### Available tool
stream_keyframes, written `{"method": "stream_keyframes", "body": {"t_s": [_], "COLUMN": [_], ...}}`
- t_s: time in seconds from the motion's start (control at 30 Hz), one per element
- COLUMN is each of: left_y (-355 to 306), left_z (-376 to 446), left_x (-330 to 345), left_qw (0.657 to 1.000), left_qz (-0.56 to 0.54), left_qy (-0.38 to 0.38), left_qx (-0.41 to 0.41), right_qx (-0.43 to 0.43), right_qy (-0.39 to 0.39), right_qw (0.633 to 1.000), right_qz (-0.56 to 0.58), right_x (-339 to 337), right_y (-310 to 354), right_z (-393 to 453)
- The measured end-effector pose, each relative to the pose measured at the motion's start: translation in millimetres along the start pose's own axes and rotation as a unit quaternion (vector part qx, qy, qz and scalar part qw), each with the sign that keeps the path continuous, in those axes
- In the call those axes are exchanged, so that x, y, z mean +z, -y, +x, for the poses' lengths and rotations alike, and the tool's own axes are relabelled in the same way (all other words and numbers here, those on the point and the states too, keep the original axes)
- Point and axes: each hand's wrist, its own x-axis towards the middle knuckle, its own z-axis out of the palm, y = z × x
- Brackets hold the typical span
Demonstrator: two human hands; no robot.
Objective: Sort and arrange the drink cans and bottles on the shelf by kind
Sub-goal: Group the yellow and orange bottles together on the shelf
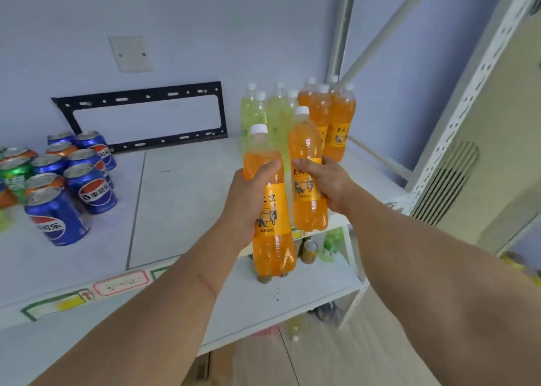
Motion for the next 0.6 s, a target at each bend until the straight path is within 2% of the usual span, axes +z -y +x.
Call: {"method": "stream_keyframes", "body": {"t_s": [0.2,0.4,0.6], "left_y": [18.9,30.7,29.1], "left_z": [29.1,65.8,91.8], "left_x": [81.3,155.2,181.1], "left_qw": [1.0,0.994,0.982], "left_qz": [-0.013,-0.034,-0.032], "left_qy": [-0.011,-0.101,-0.188], "left_qx": [-0.01,-0.017,0.006], "right_qx": [0.0,-0.007,-0.039], "right_qy": [-0.036,0.009,0.054], "right_qw": [0.999,0.997,0.992], "right_qz": [-0.027,-0.074,-0.104], "right_x": [-87.4,-162.0,-189.6], "right_y": [8.2,22.9,33.2], "right_z": [10.9,49.9,91.8]}}
